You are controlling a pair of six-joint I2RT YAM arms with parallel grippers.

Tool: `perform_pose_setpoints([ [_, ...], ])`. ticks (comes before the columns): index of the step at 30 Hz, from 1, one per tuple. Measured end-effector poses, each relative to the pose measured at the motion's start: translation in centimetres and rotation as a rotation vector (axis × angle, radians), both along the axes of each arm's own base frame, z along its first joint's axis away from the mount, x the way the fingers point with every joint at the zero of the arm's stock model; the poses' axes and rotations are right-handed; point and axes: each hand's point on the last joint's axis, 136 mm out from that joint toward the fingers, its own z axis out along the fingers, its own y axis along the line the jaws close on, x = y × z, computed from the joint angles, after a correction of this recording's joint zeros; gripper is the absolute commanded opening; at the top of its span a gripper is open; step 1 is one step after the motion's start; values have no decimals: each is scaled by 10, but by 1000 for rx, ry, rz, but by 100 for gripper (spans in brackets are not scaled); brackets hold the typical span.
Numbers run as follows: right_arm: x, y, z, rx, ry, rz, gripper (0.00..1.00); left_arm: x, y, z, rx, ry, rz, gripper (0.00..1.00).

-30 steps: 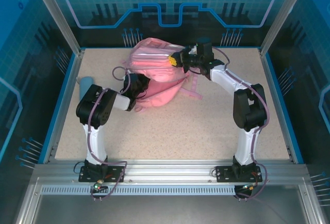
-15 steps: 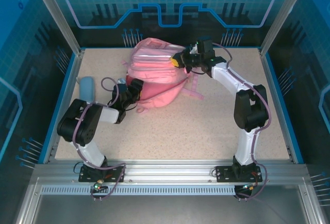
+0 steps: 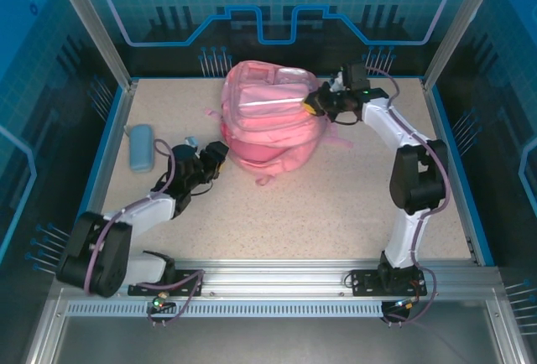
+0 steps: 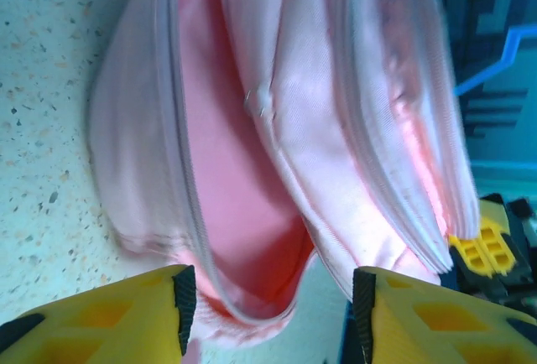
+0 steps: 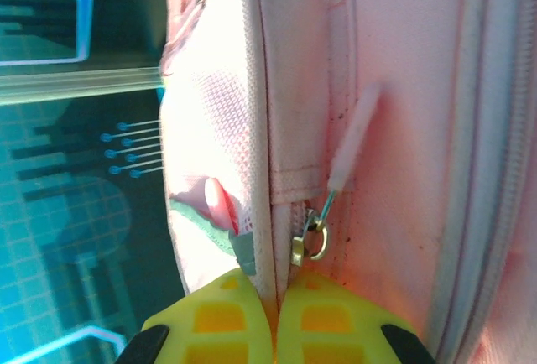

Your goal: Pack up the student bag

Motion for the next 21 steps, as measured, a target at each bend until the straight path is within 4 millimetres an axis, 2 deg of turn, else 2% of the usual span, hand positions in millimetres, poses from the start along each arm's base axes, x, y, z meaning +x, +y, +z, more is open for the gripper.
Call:
perform_pose_setpoints([
  [2,-6,-27,0,-55,-11,5,0,-9,-1,4,44,5,-40,60],
  [3,-8,-38,0,-75,-14,5,3,-11,-1,5,61,9,-52,61],
  [4,-11,-53,0,-105,-17,1,15,-14,-1,6,86,17,-69,63],
  [5,-15,-70,-2,-137,-12,-9,31,-16,-1,6,111,27,-84,64],
  [7,-19,-99,-5,-209,-8,-37,50,-18,-1,6,151,42,-106,67],
  [8,-20,-113,-6,-251,-10,-56,57,-19,-1,7,173,50,-117,69],
  [10,-24,-133,-5,-336,-15,-85,64,-19,0,9,214,62,-138,71],
  [12,-29,-138,0,-425,-35,-91,68,-17,1,13,250,70,-152,72],
  [13,-32,-134,5,-471,-51,-86,70,-14,1,16,270,72,-160,73],
  [15,-39,-115,15,-553,-102,-48,71,-9,1,19,300,73,-172,74],
  [18,-48,-60,29,-658,-203,62,71,-3,-1,17,332,83,-192,76],
  [21,-62,5,35,-722,-300,197,70,9,-5,10,352,108,-224,76],
])
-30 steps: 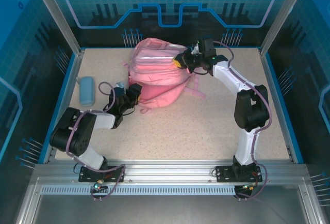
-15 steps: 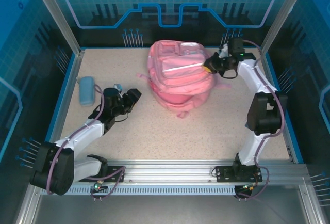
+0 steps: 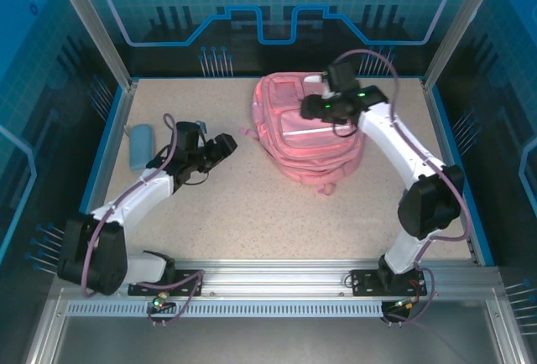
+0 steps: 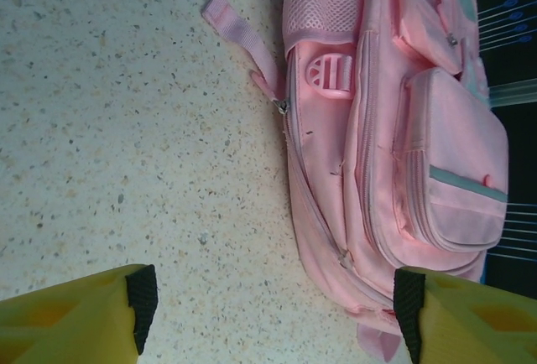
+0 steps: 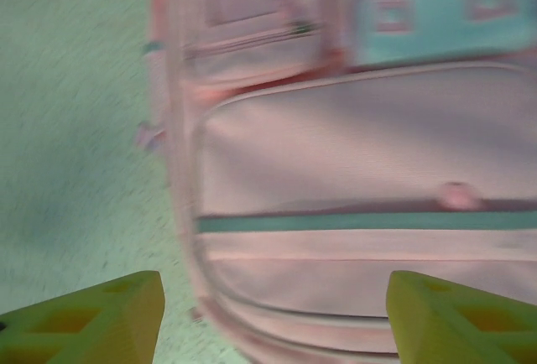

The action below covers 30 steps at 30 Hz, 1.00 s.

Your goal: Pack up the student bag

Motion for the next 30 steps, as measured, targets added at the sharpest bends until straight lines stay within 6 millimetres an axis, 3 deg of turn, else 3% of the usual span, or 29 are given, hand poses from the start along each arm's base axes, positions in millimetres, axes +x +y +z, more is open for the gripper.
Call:
perform_pose_setpoints([
  [3,-12,42,-8,-26,-4,93,69,22,-11,-9,0,34,-37,73],
  [7,-26,57,-32,-45,38,118,69,61,-34,-21,-47,63,-102,66],
  [10,-44,50,-60,-44,96,97,69,91,-51,-28,-82,72,-143,63],
  [14,-82,26,-95,-61,194,45,69,127,-76,-25,-102,48,-181,58],
  [20,-111,9,-105,-26,233,-7,67,161,-105,-18,-70,19,-209,49],
  [24,-119,6,-114,-2,256,-40,64,183,-107,-28,-2,30,-208,48],
  [30,-126,6,-126,26,292,-63,64,184,-102,-55,69,91,-222,56],
])
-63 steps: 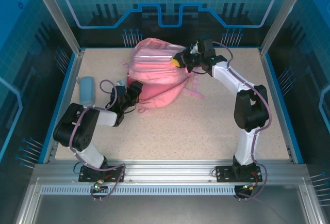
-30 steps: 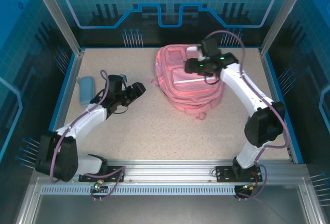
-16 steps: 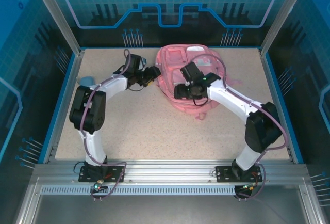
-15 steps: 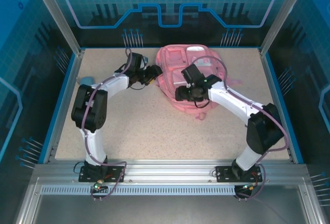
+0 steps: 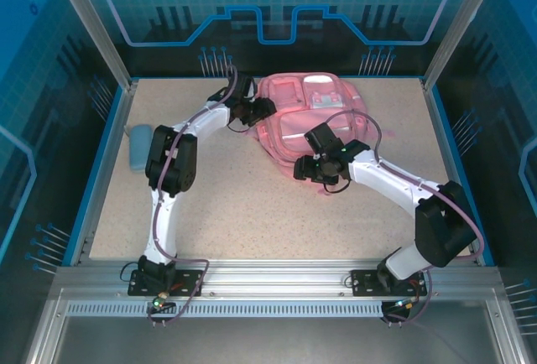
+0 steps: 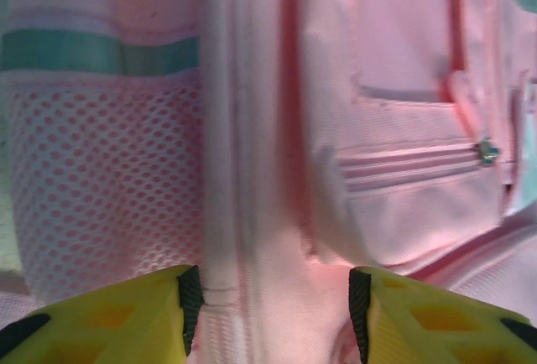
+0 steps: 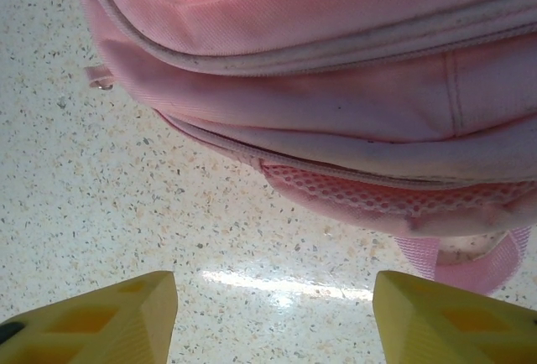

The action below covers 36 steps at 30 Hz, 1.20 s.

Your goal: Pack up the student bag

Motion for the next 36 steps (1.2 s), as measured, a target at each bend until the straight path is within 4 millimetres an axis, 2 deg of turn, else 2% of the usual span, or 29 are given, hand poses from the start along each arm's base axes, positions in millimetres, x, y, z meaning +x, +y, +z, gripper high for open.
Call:
perform_pose_setpoints([
  [5,2,2,1,11,-5,-10,63,-6,6,-9,47,22,-9,56],
  [8,3,1,-1,10,-6,-17,62,-6,6,-9,52,17,-14,50],
  [14,4,-1,-8,-6,-5,-29,60,-3,0,-14,26,24,-31,32],
  [20,10,-2,-12,-16,-18,-33,57,-2,-6,-16,-20,26,-39,4],
  [24,20,-10,-21,-37,-23,-39,55,-7,-2,-16,-41,-4,-32,0],
  [26,25,-17,-26,-58,-22,-47,55,-18,3,-12,-49,-15,-28,0],
  [29,30,-26,-34,-93,-9,-43,55,-45,13,-1,-53,-8,-18,0],
  [33,41,-32,-34,-129,-11,-14,55,-86,30,17,-59,-14,1,0],
  [36,51,-34,-33,-150,-14,15,55,-116,45,21,-63,-7,31,0],
])
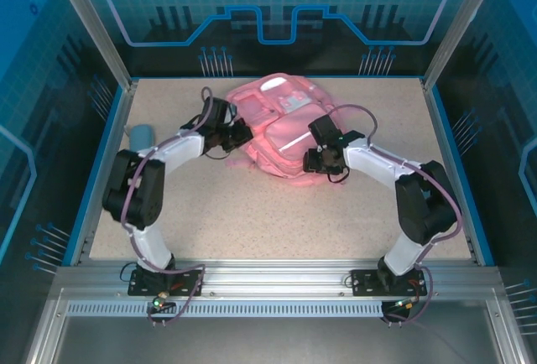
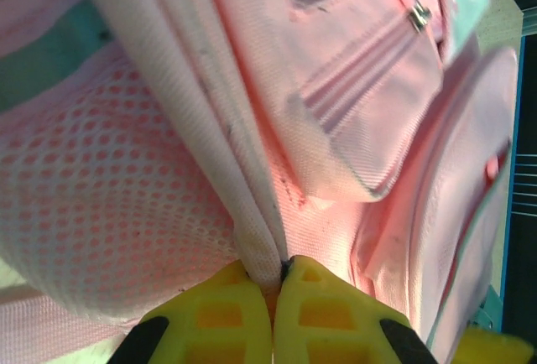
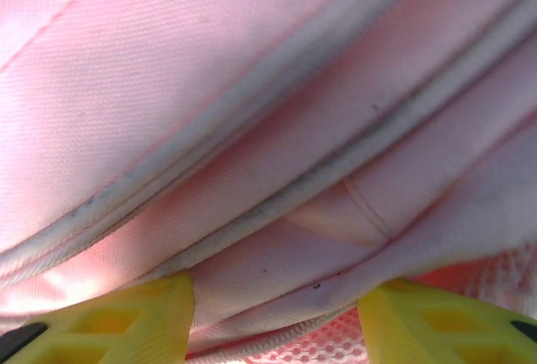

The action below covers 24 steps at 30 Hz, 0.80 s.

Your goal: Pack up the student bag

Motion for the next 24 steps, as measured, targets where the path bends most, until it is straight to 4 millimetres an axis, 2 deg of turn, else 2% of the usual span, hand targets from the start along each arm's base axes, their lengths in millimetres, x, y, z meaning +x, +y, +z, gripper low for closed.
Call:
perform_pose_setpoints([
  [4,22,0,6,-21,-25,27,54,-42,12,-4,-7,28,31,0],
  [6,33,1,13,-26,-56,31,54,-60,13,-6,-12,46,33,0],
  [9,42,1,30,-31,-110,34,55,-80,4,-5,-18,55,16,0],
  [11,40,-3,43,-36,-142,32,56,-87,-4,1,-24,49,2,0],
  [15,19,-11,78,-23,-223,35,57,-92,-12,14,-36,25,-6,0],
  [18,-9,-2,97,16,-271,69,57,-91,-14,19,-40,21,6,0],
  [21,-43,23,99,56,-284,138,57,-88,-18,26,-41,5,9,0],
  [24,-73,52,86,77,-274,209,55,-86,-25,35,-56,-7,11,0],
])
